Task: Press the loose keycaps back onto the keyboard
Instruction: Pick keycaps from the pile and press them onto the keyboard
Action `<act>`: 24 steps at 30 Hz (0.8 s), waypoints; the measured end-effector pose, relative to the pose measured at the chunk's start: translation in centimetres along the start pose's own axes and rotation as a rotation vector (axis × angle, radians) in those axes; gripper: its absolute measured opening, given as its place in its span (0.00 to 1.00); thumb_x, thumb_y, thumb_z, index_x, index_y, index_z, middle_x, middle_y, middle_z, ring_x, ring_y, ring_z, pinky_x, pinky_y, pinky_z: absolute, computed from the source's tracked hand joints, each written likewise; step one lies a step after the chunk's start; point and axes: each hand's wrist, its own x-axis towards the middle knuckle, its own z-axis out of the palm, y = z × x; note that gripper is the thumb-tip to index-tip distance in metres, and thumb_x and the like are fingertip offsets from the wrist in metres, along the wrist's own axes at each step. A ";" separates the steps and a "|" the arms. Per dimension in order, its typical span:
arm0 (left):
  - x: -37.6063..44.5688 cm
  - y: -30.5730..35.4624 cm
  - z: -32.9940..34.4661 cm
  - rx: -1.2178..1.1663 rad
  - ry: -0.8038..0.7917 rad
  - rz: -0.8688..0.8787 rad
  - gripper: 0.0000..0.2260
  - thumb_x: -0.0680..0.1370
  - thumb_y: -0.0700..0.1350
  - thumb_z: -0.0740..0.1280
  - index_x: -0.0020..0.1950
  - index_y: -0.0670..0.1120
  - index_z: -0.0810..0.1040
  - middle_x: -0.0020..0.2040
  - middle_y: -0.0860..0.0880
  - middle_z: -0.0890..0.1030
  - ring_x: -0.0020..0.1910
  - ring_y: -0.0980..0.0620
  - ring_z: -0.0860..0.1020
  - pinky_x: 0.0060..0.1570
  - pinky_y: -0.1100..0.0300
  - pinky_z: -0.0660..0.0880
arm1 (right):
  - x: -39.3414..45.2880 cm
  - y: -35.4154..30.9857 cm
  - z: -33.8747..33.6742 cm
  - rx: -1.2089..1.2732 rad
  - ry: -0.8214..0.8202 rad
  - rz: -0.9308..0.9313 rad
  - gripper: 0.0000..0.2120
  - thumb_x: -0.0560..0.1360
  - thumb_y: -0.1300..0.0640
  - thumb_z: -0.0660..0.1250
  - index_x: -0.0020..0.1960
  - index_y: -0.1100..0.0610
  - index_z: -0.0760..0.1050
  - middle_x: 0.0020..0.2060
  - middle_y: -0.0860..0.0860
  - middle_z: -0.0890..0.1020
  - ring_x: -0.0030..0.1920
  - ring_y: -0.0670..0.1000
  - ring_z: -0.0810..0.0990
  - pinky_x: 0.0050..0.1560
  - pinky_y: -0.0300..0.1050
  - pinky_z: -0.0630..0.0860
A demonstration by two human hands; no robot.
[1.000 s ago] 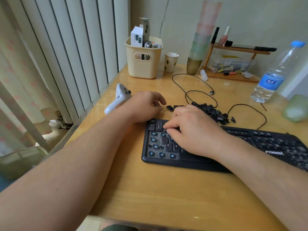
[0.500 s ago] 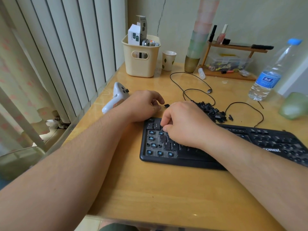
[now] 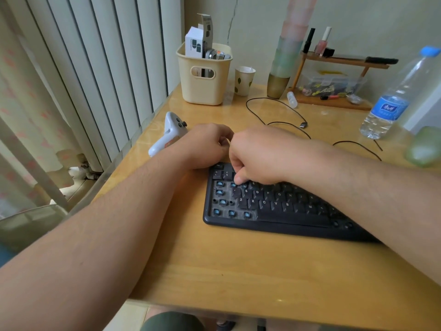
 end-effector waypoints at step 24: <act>-0.3 0.9 -2.2 -0.428 -0.094 -0.020 0.11 0.81 0.56 0.70 0.50 0.51 0.87 0.41 0.55 0.84 0.43 0.56 0.78 0.49 0.57 0.75 | -2.3 5.2 3.3 0.408 0.659 0.109 0.03 0.75 0.57 0.67 0.44 0.55 0.78 0.34 0.47 0.79 0.36 0.52 0.77 0.37 0.49 0.76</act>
